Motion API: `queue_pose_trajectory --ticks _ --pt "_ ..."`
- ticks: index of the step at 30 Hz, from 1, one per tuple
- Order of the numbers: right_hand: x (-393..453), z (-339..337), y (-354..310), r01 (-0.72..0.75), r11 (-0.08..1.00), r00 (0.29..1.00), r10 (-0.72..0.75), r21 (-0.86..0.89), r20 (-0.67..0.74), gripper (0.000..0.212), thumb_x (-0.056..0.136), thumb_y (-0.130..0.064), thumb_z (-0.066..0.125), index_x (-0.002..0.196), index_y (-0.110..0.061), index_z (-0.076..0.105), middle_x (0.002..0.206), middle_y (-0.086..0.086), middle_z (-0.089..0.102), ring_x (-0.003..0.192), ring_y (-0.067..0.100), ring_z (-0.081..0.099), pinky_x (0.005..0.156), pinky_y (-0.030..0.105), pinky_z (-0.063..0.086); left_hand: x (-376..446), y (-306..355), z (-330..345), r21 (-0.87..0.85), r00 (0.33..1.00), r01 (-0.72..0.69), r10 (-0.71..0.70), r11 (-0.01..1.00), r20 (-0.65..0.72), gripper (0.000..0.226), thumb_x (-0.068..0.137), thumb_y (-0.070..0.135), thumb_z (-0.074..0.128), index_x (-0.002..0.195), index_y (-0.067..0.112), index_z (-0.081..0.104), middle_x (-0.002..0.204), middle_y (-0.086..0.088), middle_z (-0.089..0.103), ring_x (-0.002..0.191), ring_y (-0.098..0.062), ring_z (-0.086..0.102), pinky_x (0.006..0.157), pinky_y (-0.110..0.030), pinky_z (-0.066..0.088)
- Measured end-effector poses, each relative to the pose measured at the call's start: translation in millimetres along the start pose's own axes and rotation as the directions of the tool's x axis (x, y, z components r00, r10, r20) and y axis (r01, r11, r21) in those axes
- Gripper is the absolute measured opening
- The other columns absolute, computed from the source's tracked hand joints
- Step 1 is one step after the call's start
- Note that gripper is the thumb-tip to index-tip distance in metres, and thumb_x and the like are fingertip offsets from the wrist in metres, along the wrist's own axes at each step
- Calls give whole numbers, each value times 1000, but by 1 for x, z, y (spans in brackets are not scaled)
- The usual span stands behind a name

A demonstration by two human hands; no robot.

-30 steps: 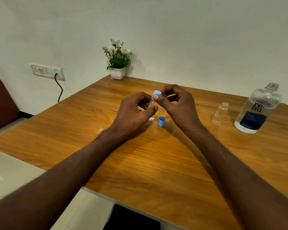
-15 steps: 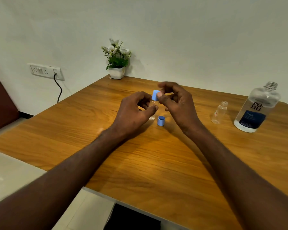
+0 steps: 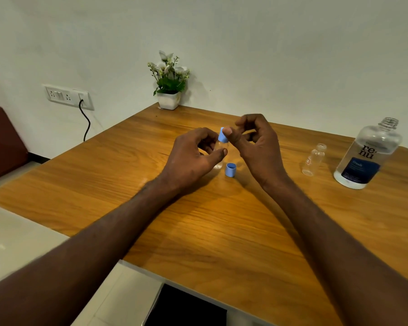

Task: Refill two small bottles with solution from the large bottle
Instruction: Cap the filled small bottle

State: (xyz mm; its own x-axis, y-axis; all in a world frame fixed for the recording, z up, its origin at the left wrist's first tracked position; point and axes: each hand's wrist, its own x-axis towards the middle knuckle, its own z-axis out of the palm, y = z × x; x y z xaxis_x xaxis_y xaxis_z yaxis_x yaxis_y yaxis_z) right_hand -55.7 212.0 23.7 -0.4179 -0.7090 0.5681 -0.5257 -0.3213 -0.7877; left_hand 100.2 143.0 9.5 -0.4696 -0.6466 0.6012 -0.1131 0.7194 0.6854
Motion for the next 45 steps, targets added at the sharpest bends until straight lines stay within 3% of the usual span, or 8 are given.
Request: queue_pose_trajectory --ticks 5,9,13,21,29,35,39,45 --pt "-1 0 1 66 996 998 -65 -55 22 21 94 -31 76 109 -17 72 107 -2 71 98 12 69 78 23 56 0 0 0 -2 1000 -6 6 1000 5 25 89 19 79 111 10 72 95 0 71 89 -13 68 73 -24 58" --pt "-1 -2 1 1 1000 999 -1 13 38 35 92 -38 75 117 -16 65 110 2 68 98 15 67 79 30 58 -1 1 0 -6 1000 3 -3 1000 9 24 89 19 80 110 11 71 95 0 70 89 -12 68 73 -27 59" --pt "0 -2 1 22 1000 993 -19 -21 118 23 96 -21 74 119 -23 73 113 -6 74 102 8 68 83 21 55 -2 2 -1 -1 1000 12 -12 1000 13 26 90 22 79 112 12 72 96 2 70 90 -10 68 73 -28 59" --pt "2 -5 0 -77 980 996 66 184 64 18 99 -13 69 116 -12 72 102 3 76 82 10 70 61 26 57 -2 3 -2 -53 997 68 -65 996 47 35 97 36 70 128 19 67 101 7 74 94 -10 70 81 -48 60" --pt "1 -7 -2 -68 969 982 23 239 186 23 102 -16 64 119 -28 73 111 -3 79 106 15 74 80 40 62 -2 -2 -1 13 993 42 -43 999 109 22 95 28 74 114 20 74 107 6 75 102 -11 67 84 -52 55" --pt "3 -4 -1 -81 983 995 70 166 70 21 94 -15 74 115 -15 77 97 -11 77 82 -5 69 65 13 52 -3 -4 4 70 988 45 -55 997 144 20 98 25 68 117 19 70 108 -2 70 103 -20 61 84 -42 52" --pt "1 3 -4 -52 990 999 50 132 16 18 94 -12 74 111 -12 77 94 -11 75 80 -9 69 65 9 50 -4 -4 7 93 986 43 -57 995 157 21 100 27 64 118 17 68 109 -4 68 102 -21 58 83 -39 50" --pt "3 -7 -6 -45 990 980 18 134 197 20 104 -16 60 119 -16 73 116 -5 74 92 -8 66 71 9 48 -4 -4 5 51 991 -6 -1 999 136 18 100 21 66 116 13 72 104 -3 72 101 -24 60 83 -47 50"
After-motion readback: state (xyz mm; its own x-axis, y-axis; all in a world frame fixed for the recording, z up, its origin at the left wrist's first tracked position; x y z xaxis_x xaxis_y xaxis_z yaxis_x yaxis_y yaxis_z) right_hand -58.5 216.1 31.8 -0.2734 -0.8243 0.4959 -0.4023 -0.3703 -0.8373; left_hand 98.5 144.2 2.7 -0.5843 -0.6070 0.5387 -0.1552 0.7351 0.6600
